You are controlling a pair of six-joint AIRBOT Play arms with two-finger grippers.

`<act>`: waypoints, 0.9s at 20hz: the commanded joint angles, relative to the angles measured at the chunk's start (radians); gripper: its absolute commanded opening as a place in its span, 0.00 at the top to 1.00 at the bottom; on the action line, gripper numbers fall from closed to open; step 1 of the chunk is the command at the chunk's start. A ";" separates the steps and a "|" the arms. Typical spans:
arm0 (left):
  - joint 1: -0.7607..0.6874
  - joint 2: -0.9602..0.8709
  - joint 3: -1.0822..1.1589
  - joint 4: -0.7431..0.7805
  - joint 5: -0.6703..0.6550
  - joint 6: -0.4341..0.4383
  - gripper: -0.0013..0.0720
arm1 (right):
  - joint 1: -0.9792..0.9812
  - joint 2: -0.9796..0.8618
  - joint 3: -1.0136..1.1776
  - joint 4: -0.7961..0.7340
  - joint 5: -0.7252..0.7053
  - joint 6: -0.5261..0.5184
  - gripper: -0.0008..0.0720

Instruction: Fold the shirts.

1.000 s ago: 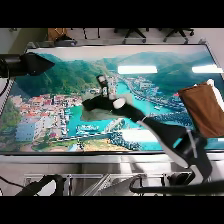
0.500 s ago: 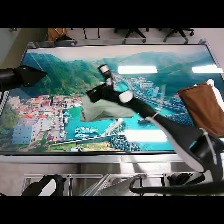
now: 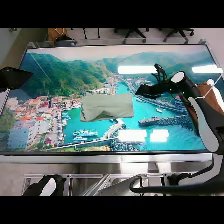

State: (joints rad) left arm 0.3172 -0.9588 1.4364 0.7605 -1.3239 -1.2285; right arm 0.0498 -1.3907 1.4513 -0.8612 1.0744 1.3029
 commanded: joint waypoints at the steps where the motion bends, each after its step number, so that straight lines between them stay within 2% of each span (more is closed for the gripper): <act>1: -0.008 0.003 0.000 -0.001 0.014 0.002 0.96 | -0.008 -0.093 0.000 0.030 0.082 0.013 0.03; 7: -0.007 0.002 0.000 -0.002 0.018 0.002 0.96 | 0.093 -0.212 0.001 0.194 0.036 -0.081 0.03; 8: -0.007 0.002 0.000 -0.002 0.018 0.002 0.96 | 0.112 -0.214 0.001 0.201 0.023 -0.093 0.07; 9: -0.007 0.002 0.000 -0.002 0.018 0.002 0.96 | 0.129 -0.214 0.002 0.201 0.006 -0.104 0.23; 10: -0.007 0.002 0.000 -0.002 0.018 0.002 0.96 | 0.144 -0.214 0.006 0.200 -0.001 -0.104 0.34; 11: -0.007 0.002 0.000 -0.002 0.018 0.002 0.96 | 0.157 -0.214 0.015 0.201 0.000 -0.106 0.51; 12: -0.007 0.002 0.000 -0.002 0.018 0.002 0.96 | 0.167 -0.212 0.032 0.200 0.008 -0.124 0.85; 13: -0.007 0.002 0.000 -0.003 0.018 0.002 0.96 | 0.175 -0.207 0.055 0.198 0.024 -0.127 0.94; 15: -0.007 0.003 0.000 -0.002 0.015 0.002 0.96 | 0.179 -0.168 0.117 0.159 0.060 -0.105 0.96; 18: -0.007 0.003 0.000 -0.002 0.014 0.001 0.96 | 0.154 -0.056 0.246 -0.039 0.108 -0.003 0.96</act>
State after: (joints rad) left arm 0.3107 -0.9565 1.4364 0.7582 -1.3087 -1.2263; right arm 0.2146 -1.5215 1.6009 -0.7578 1.1412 1.2274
